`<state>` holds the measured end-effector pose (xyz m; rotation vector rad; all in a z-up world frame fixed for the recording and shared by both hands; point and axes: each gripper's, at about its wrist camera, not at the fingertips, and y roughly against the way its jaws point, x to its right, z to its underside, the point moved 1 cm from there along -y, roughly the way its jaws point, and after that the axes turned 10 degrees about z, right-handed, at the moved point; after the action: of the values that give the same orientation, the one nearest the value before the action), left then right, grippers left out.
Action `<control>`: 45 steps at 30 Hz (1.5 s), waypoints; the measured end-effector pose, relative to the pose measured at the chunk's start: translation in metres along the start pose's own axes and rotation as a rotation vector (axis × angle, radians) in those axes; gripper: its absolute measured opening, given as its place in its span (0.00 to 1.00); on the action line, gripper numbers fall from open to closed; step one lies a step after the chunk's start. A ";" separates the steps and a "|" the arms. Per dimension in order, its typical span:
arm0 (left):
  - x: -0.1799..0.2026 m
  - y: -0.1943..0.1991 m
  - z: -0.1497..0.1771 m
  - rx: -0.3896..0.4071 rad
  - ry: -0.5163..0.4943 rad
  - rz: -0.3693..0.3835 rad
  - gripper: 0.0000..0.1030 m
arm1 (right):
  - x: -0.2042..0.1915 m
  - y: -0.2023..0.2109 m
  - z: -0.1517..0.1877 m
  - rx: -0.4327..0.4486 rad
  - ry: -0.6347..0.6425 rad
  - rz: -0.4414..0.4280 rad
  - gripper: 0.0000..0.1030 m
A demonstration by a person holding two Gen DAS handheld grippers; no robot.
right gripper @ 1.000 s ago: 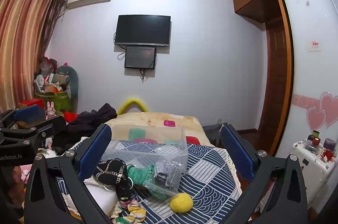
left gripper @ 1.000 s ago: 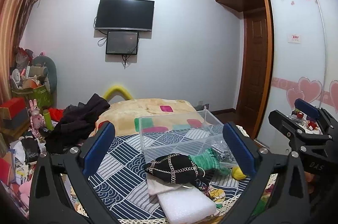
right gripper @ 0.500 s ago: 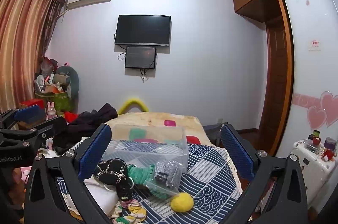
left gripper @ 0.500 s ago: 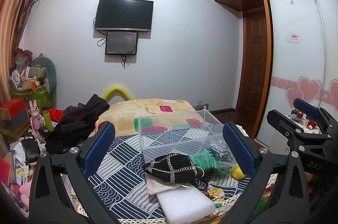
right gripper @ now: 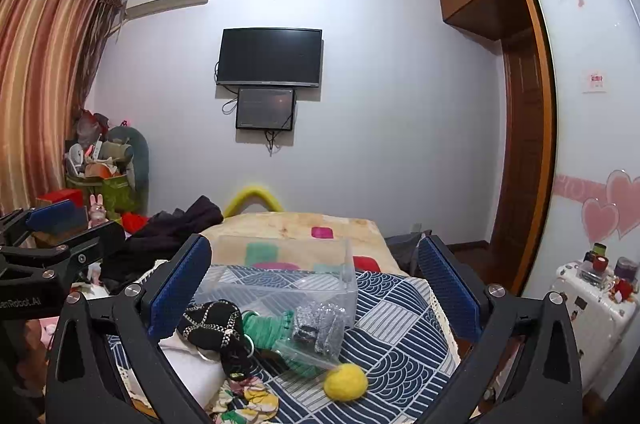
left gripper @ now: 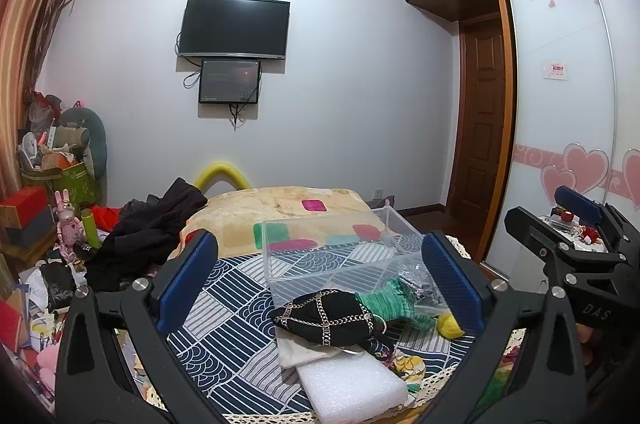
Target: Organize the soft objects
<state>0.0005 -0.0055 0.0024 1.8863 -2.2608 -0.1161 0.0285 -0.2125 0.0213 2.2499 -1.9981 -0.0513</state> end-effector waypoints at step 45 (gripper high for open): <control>-0.010 -0.113 0.106 -0.578 0.186 0.085 1.00 | 0.046 -0.075 0.091 -0.453 -0.060 -0.033 0.92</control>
<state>0.0903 -0.0230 -0.1229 1.4309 -1.9068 -0.4987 0.0975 -0.2560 -0.0750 2.0049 -1.7533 -0.5241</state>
